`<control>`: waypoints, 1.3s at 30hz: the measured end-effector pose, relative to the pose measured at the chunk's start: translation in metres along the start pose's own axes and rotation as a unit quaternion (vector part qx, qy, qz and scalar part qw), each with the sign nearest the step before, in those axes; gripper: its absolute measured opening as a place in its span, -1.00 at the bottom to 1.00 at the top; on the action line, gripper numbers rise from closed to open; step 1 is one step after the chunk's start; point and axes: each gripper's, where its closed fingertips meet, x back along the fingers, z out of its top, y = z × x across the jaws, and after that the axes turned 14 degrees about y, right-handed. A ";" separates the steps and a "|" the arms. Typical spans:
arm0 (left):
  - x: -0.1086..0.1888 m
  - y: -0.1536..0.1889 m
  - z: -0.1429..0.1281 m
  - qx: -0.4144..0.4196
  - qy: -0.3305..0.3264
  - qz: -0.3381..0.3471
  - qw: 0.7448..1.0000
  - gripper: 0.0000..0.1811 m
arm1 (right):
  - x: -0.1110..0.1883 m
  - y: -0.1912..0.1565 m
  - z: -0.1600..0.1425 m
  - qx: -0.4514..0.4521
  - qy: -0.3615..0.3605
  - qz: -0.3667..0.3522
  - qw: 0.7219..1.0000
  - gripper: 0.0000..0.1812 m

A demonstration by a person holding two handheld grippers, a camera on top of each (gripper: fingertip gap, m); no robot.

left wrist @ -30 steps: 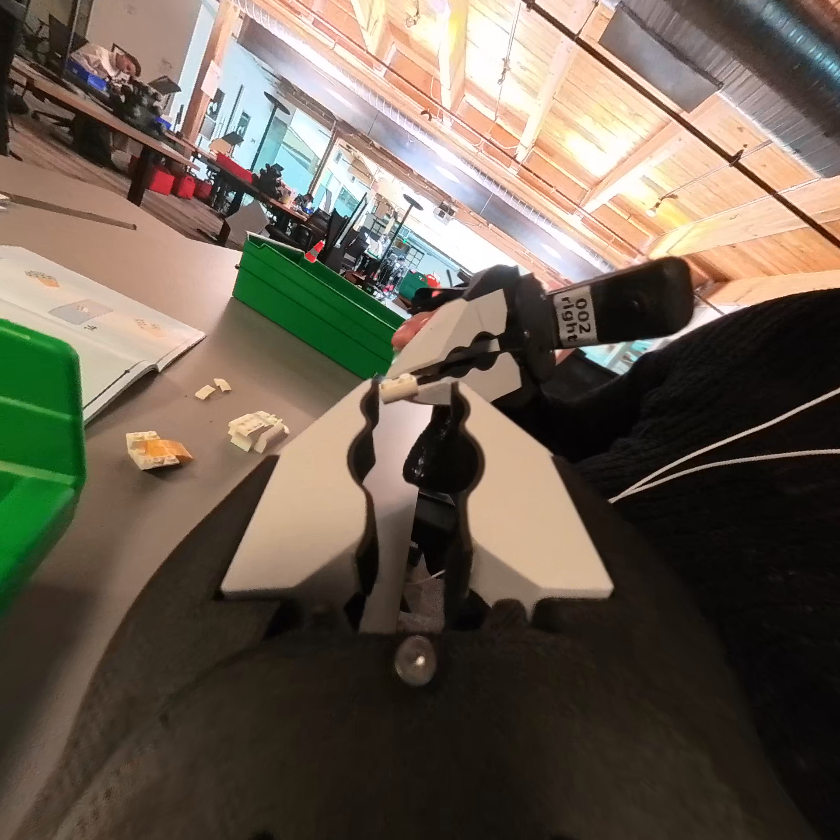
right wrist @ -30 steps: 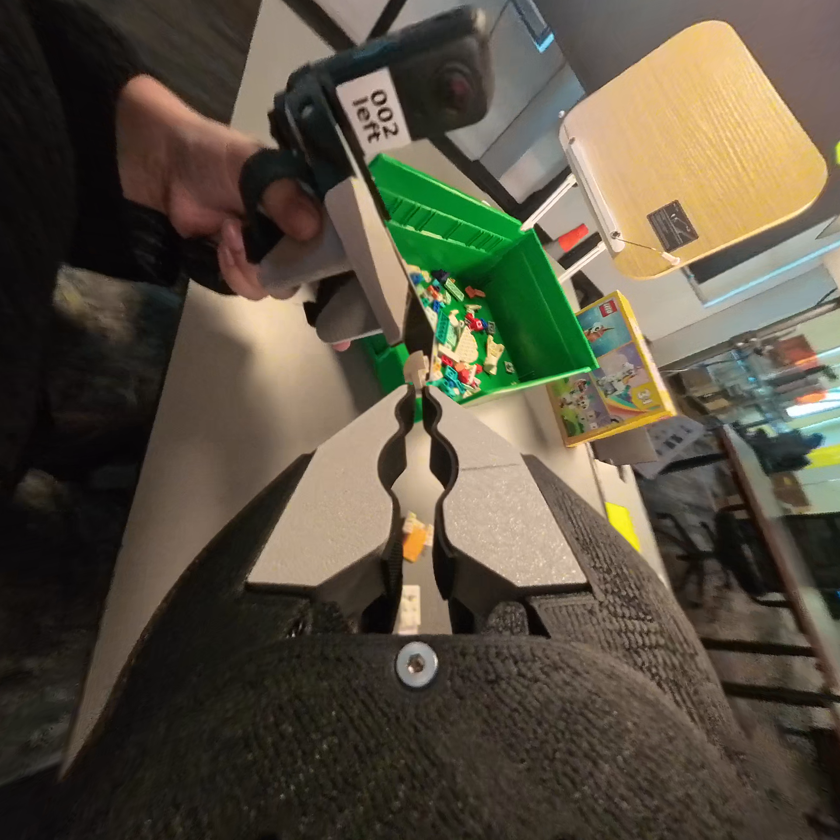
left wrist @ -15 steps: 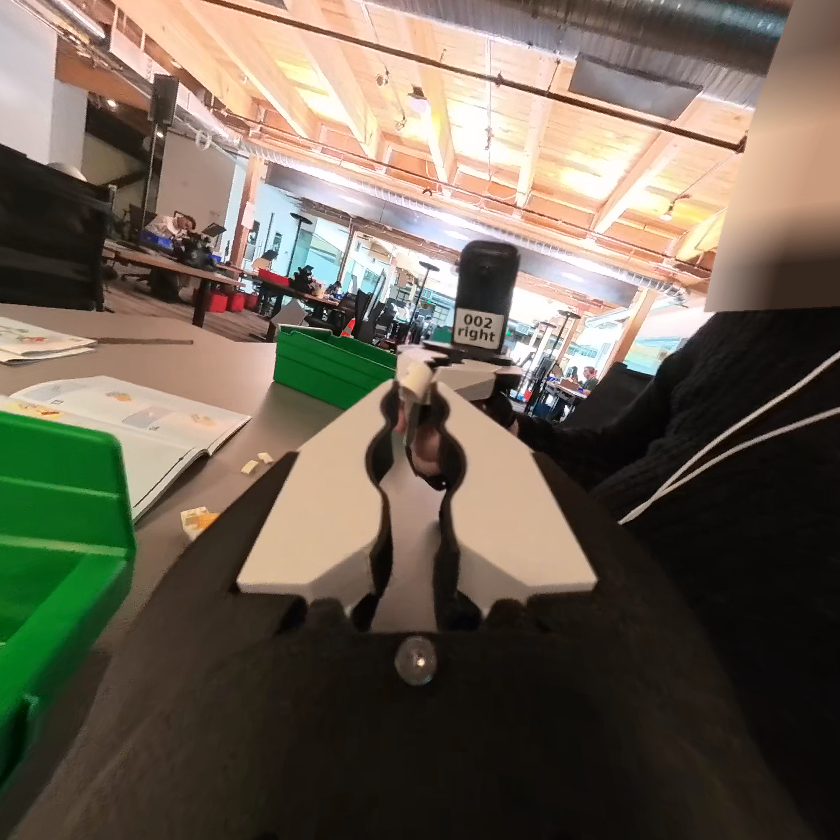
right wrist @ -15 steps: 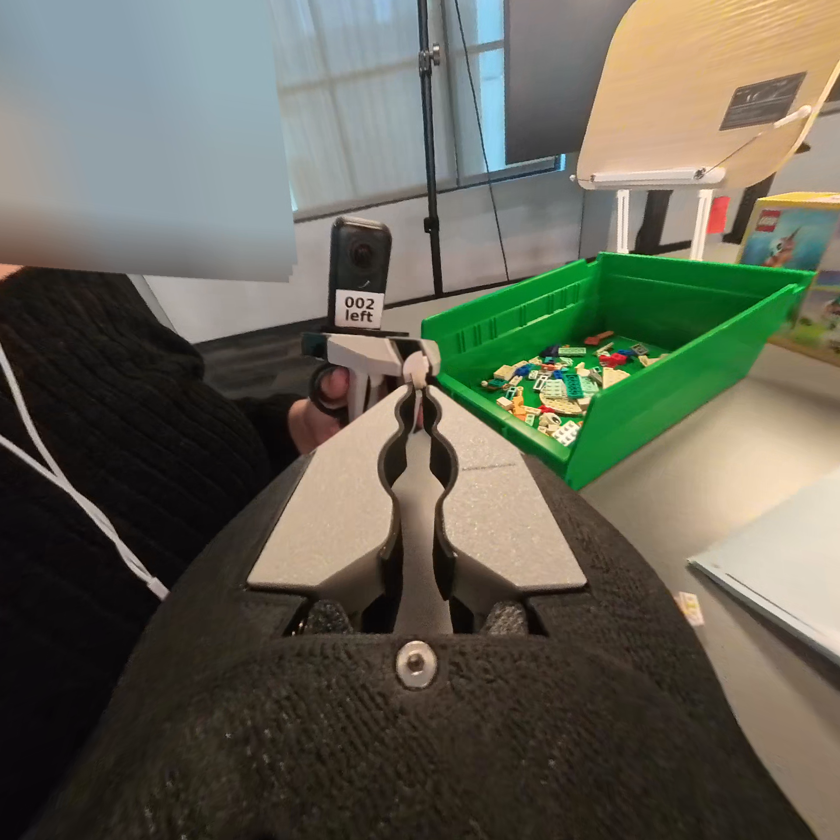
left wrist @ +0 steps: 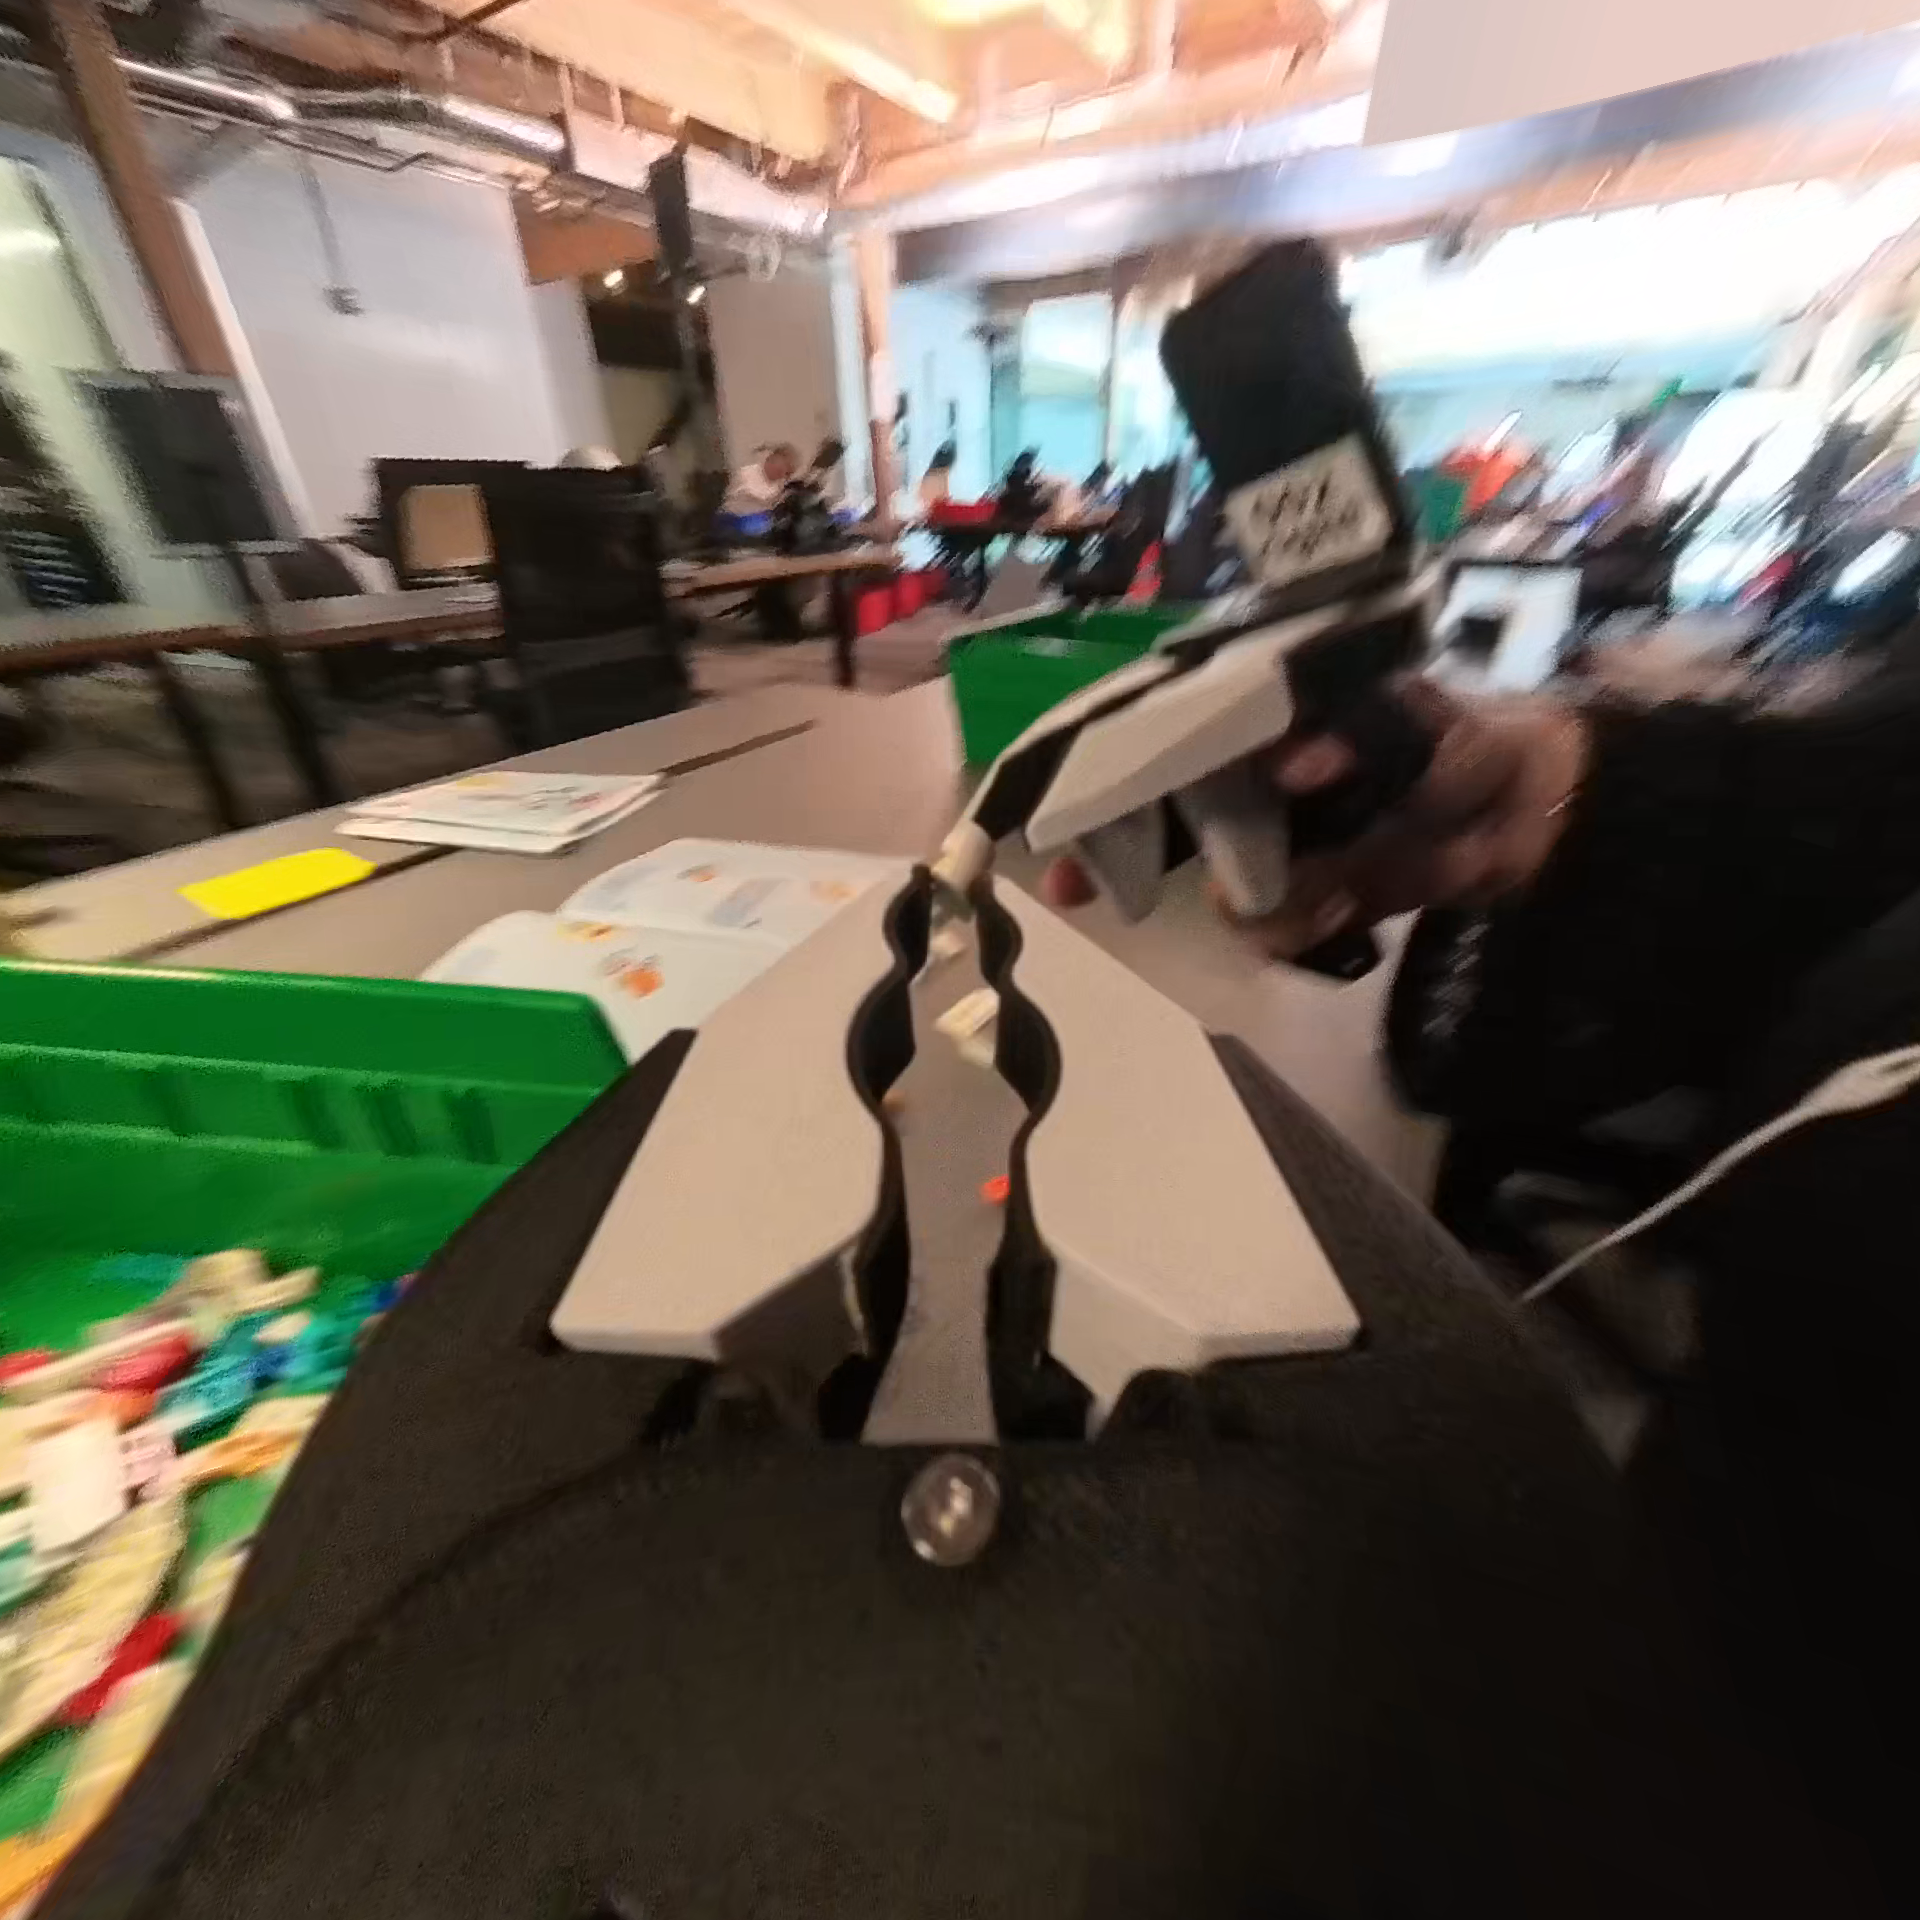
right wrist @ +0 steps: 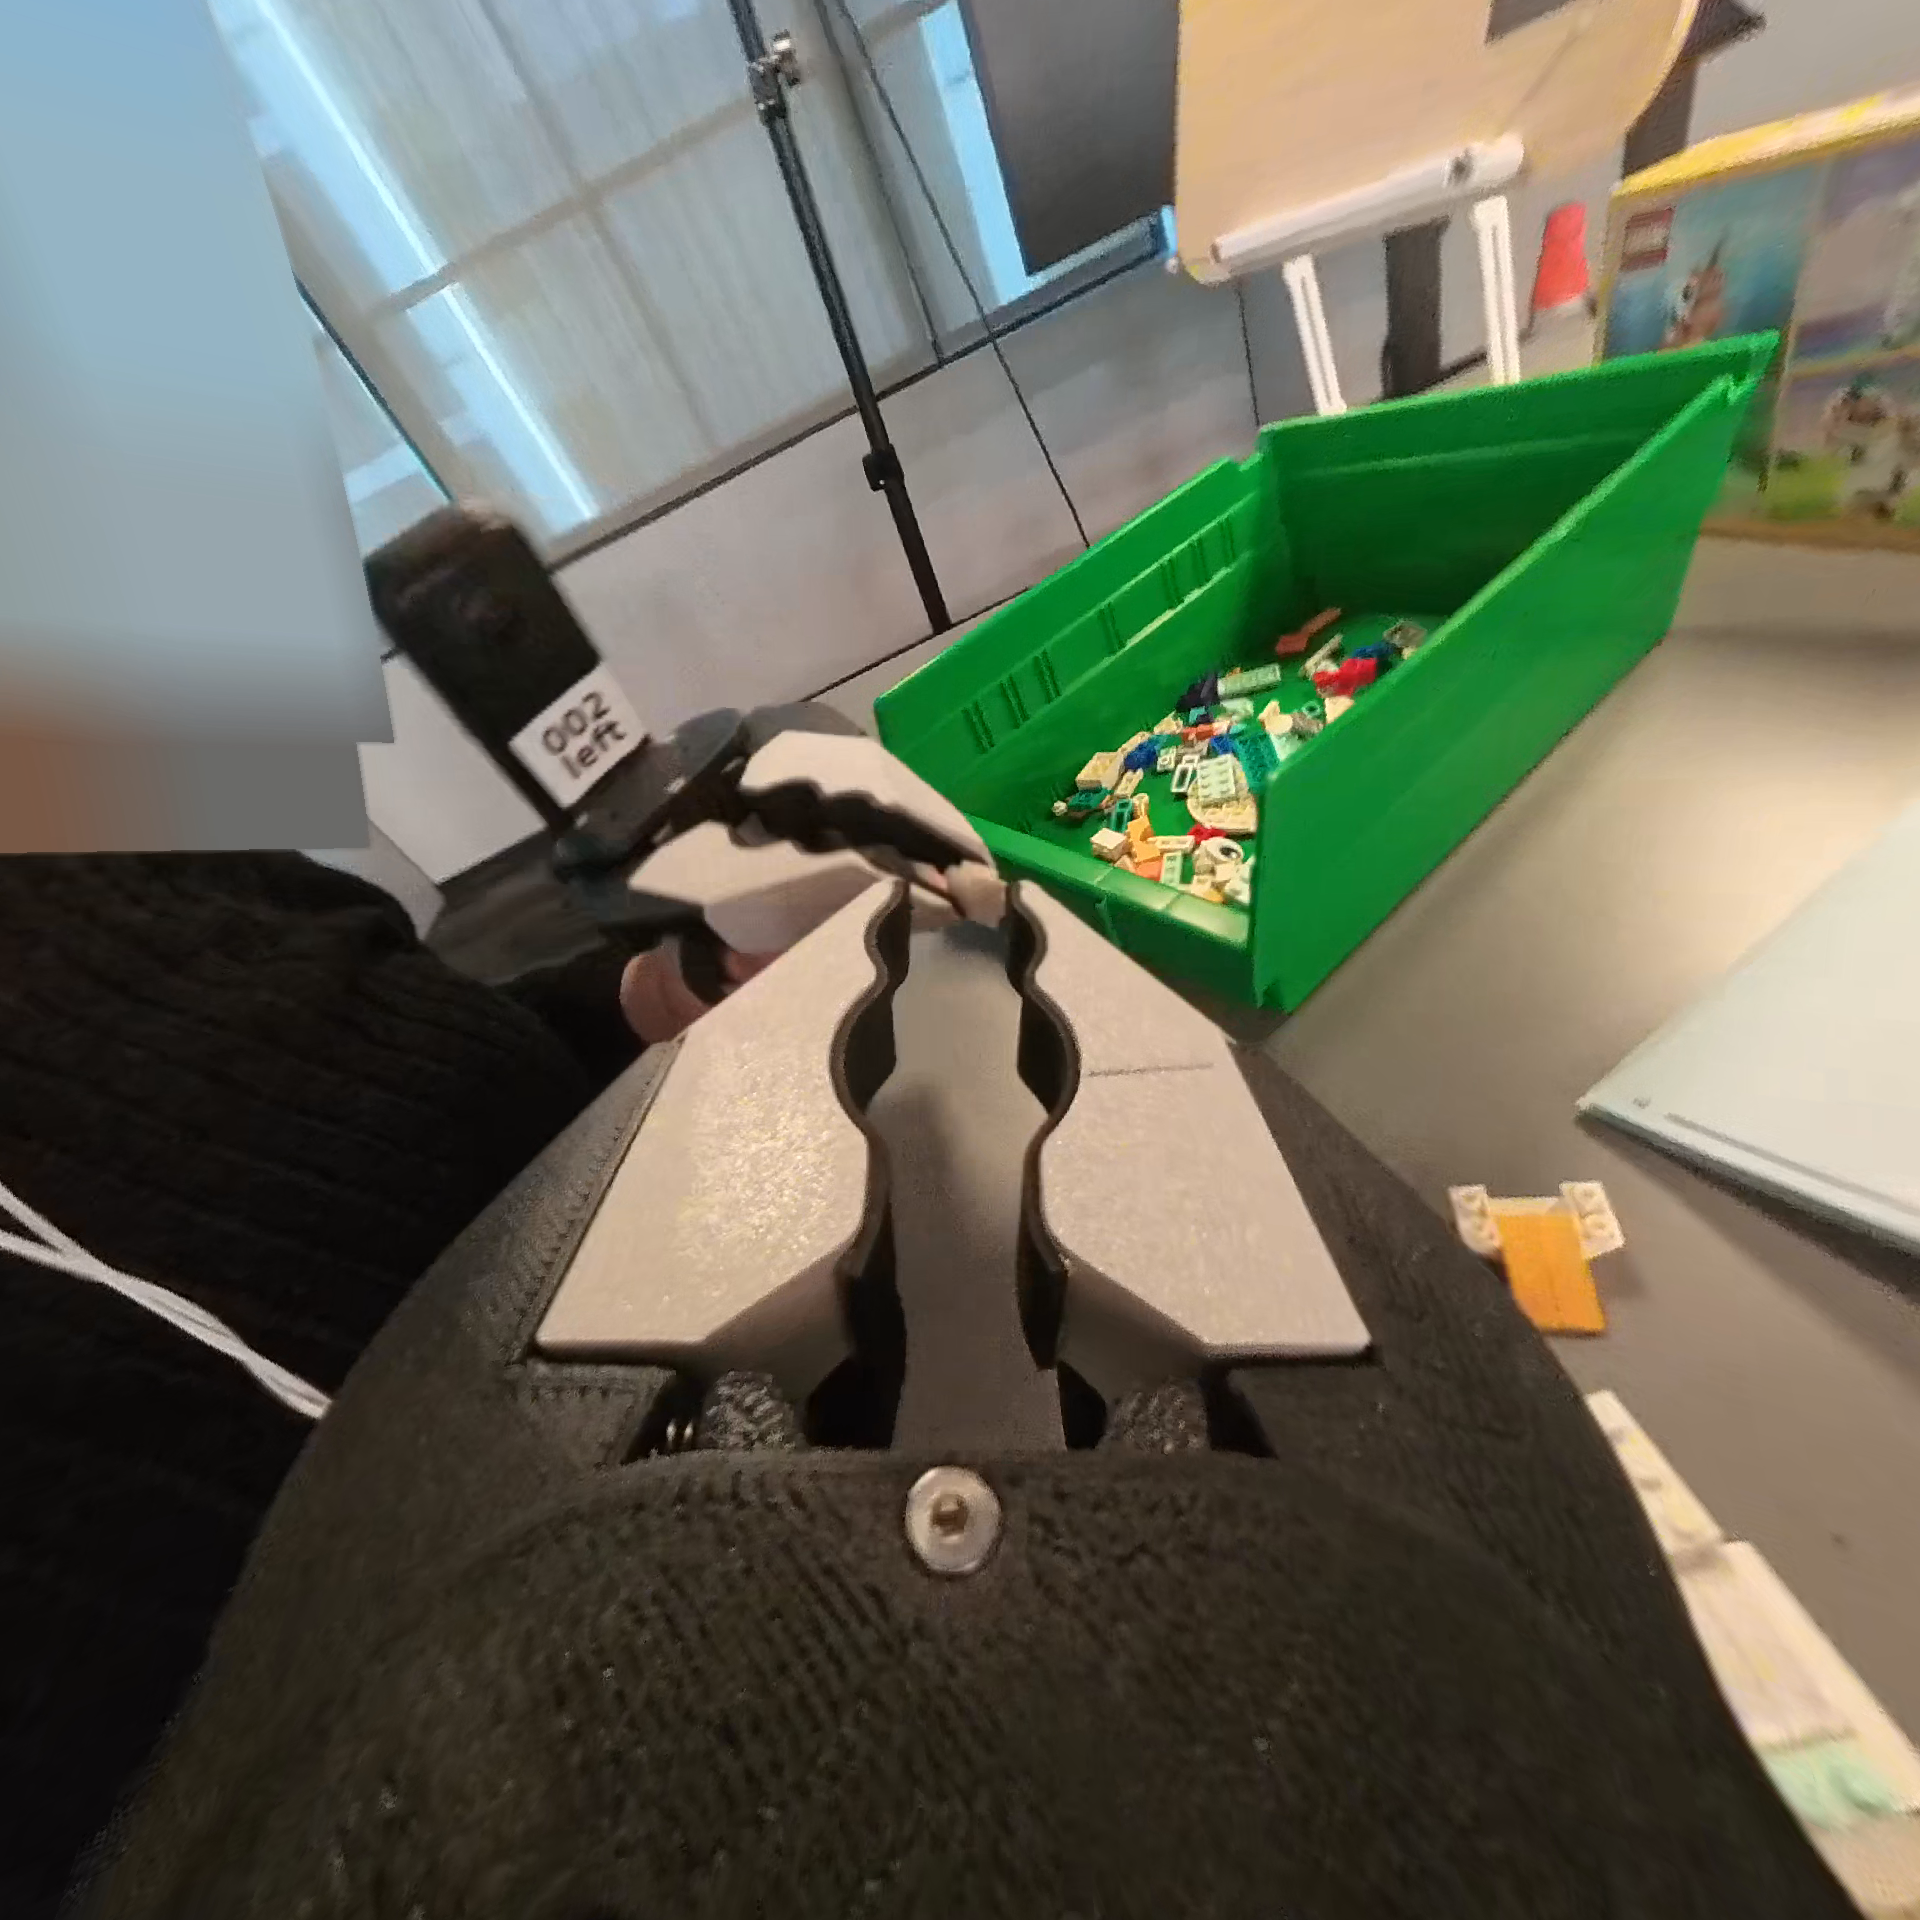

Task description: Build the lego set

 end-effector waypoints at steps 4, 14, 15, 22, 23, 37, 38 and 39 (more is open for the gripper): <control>-0.003 -0.002 -0.015 -0.124 -0.056 0.024 0.990 -0.91 | -0.004 0.009 -0.009 -0.002 -0.033 -0.046 0.998 -0.74; -0.006 -0.015 -0.036 -0.335 -0.142 0.067 0.929 -0.92 | -0.005 0.031 -0.021 0.015 -0.070 -0.151 0.986 -0.76; -0.006 -0.016 -0.039 -0.349 -0.147 0.067 0.923 -0.92 | -0.004 0.034 -0.024 0.003 -0.073 -0.154 0.985 -0.77; -0.008 -0.013 -0.046 -0.328 -0.146 0.060 0.932 -0.91 | 0.000 0.036 -0.023 0.005 -0.063 -0.137 0.989 -0.71; -0.010 -0.010 -0.044 -0.292 -0.129 0.054 0.946 -0.91 | 0.000 0.032 -0.017 0.002 -0.048 -0.116 0.992 -0.70; 0.015 0.024 0.061 0.352 0.240 -0.200 0.883 -0.92 | -0.005 -0.049 0.024 0.144 0.078 0.132 0.978 -0.92; 0.016 0.023 0.062 0.370 0.243 -0.207 0.872 -0.92 | -0.006 -0.049 0.025 0.141 0.080 0.136 0.977 -0.92; 0.017 0.023 0.062 0.384 0.246 -0.211 0.865 -0.92 | -0.006 -0.049 0.026 0.136 0.081 0.138 0.978 -0.92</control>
